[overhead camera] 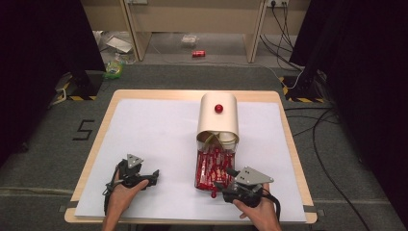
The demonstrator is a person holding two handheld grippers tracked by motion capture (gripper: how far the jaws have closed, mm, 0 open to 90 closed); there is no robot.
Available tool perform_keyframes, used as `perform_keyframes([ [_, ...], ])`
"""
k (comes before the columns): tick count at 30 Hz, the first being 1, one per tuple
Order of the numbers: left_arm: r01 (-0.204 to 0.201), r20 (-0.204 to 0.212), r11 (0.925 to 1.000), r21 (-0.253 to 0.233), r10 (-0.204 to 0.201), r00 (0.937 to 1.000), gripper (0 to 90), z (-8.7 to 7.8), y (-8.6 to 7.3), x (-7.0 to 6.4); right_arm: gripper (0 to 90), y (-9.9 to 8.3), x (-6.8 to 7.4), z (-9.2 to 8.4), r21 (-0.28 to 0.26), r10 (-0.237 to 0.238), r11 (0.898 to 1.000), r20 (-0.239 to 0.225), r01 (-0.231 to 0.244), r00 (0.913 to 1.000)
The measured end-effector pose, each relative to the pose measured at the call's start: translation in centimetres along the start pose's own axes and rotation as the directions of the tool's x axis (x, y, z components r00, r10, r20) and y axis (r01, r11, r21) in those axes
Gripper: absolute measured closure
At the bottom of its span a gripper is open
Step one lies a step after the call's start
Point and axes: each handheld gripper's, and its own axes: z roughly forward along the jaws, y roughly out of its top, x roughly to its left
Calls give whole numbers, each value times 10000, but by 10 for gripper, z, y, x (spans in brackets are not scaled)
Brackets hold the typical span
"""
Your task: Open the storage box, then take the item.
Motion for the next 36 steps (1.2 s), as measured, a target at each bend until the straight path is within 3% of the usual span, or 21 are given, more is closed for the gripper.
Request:
perform_keyframes([
  [15, 8, 5, 10000, -11, -8, 10000, 73, 0, 0, 0, 437, 5, -10, 15, 61, 260, 9996, 485, -264, 9985],
  [36, 13, 14, 10000, -19, -13, 10000, 74, 0, 0, 0, 443, 8, -5, 32, 597, 160, 9981, 368, -181, 9992],
])
